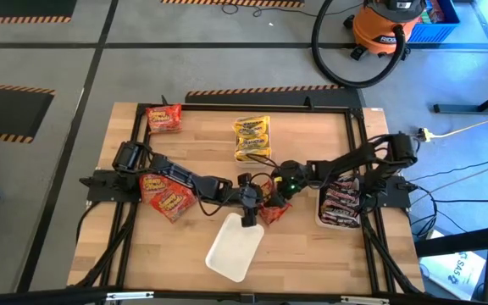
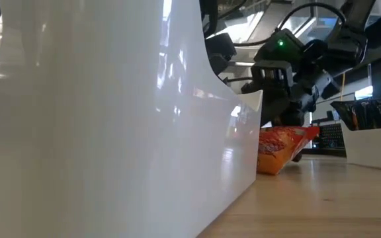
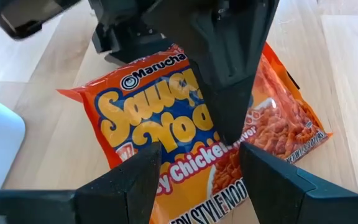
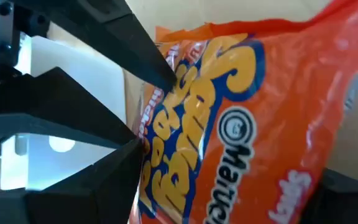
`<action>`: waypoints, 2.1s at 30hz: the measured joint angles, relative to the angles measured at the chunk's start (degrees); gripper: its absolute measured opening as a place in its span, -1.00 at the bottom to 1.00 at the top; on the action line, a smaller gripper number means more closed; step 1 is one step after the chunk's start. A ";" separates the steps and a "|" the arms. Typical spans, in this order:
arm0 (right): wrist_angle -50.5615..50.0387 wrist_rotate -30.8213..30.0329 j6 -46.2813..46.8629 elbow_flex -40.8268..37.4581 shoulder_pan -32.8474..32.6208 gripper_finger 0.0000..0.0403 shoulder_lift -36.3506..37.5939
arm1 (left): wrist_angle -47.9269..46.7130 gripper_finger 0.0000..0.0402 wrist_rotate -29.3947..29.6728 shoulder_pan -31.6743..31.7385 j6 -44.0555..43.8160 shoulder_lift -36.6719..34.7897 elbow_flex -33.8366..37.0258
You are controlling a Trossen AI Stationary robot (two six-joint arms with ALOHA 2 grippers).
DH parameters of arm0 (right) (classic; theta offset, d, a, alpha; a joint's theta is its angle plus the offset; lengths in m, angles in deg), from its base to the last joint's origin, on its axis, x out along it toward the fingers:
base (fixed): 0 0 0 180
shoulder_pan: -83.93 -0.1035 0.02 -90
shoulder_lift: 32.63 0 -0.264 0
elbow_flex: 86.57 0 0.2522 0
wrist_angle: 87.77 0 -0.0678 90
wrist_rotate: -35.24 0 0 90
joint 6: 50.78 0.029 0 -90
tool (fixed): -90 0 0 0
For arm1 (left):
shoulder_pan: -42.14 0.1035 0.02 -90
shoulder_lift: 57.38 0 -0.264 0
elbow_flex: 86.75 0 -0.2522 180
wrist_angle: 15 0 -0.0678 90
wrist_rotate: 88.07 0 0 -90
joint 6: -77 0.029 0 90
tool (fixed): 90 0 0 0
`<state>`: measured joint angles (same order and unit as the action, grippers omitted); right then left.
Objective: Sort Maruchan noodles
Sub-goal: Put the top right orange noodle pack into the bottom white bin
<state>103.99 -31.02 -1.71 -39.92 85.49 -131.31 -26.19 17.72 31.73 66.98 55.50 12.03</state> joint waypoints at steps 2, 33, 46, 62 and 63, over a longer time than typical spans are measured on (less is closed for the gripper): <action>1.48 0.30 0.10 0.00 -0.01 0.39 -0.55 | 0.00 0.05 -0.04 0.00 -0.01 -0.02 0.00; -15.20 1.81 -7.49 0.01 -2.11 -0.39 13.50 | -39.25 0.05 -1.44 -10.24 -13.30 -24.89 10.15; -17.64 -4.92 0.89 0.09 -19.60 -0.39 17.77 | -8.27 0.05 -8.90 -18.17 -23.85 -24.78 26.14; -17.68 -13.04 -1.55 0.17 -17.69 -0.39 16.77 | 6.94 0.05 -7.24 -16.99 -24.27 -16.35 25.14; -19.05 -11.30 -1.51 0.23 -17.10 -0.39 17.50 | 7.03 0.05 -6.83 -16.72 -24.39 -16.35 25.14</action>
<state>84.93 -42.32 -3.23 -39.70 68.40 -113.81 -19.16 10.89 15.01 42.59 39.15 37.16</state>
